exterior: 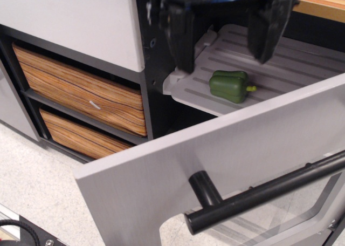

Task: Close oven

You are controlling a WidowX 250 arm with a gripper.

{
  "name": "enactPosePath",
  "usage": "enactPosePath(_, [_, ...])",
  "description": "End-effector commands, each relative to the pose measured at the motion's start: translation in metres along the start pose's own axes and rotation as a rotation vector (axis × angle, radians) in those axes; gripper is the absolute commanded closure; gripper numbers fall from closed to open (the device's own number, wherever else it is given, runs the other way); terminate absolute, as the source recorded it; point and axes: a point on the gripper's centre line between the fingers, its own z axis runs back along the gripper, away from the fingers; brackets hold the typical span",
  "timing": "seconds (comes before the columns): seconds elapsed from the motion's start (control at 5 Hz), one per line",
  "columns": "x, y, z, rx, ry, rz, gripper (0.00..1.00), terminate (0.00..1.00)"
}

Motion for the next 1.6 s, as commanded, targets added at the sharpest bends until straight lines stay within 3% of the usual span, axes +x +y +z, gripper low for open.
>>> enactPosePath(0.0, [-0.021, -0.005, 0.017, -0.056, 0.087, 0.005, 0.0, 0.0])
enactPosePath(0.4, [-0.052, 0.0, 0.0, -0.06, 0.188, -0.037, 0.0, 0.0])
enactPosePath(0.6, [-0.062, 0.0, -0.018, -0.029, 0.224, -0.04, 0.0, 0.0])
enactPosePath(1.0, [-0.04, -0.004, -0.034, -0.016, 0.119, 0.018, 0.0, 0.0])
enactPosePath(1.4, [-0.003, -0.011, -0.011, -0.053, 0.042, 0.072, 0.0, 0.0])
